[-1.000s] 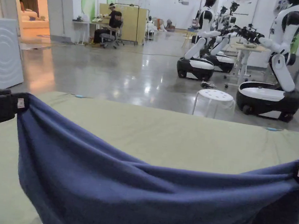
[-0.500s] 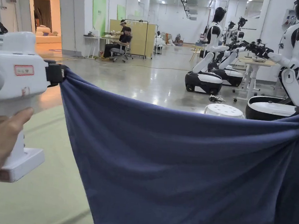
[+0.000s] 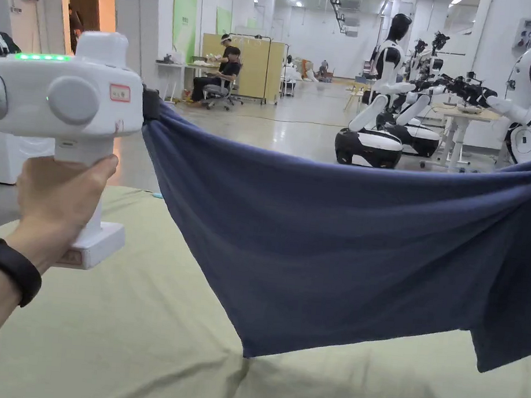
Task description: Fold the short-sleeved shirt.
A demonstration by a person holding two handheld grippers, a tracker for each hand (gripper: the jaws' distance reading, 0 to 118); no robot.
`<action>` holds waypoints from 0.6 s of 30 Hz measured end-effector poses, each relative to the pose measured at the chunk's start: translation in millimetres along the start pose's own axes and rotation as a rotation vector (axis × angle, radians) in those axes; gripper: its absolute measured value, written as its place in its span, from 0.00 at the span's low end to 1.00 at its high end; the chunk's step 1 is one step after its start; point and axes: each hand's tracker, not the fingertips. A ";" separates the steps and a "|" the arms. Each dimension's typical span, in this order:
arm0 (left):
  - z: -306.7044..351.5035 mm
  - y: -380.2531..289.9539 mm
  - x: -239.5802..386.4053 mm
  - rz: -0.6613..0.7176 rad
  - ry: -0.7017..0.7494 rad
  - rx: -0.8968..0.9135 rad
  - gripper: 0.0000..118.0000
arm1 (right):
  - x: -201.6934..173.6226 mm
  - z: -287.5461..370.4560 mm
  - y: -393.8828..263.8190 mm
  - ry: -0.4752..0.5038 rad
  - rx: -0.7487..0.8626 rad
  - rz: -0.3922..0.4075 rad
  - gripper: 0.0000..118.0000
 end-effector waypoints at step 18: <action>156.1 -281.3 -68.8 0.189 -0.053 -0.358 0.04 | 32.7 159.5 -279.2 0.002 -0.351 -0.221 0.03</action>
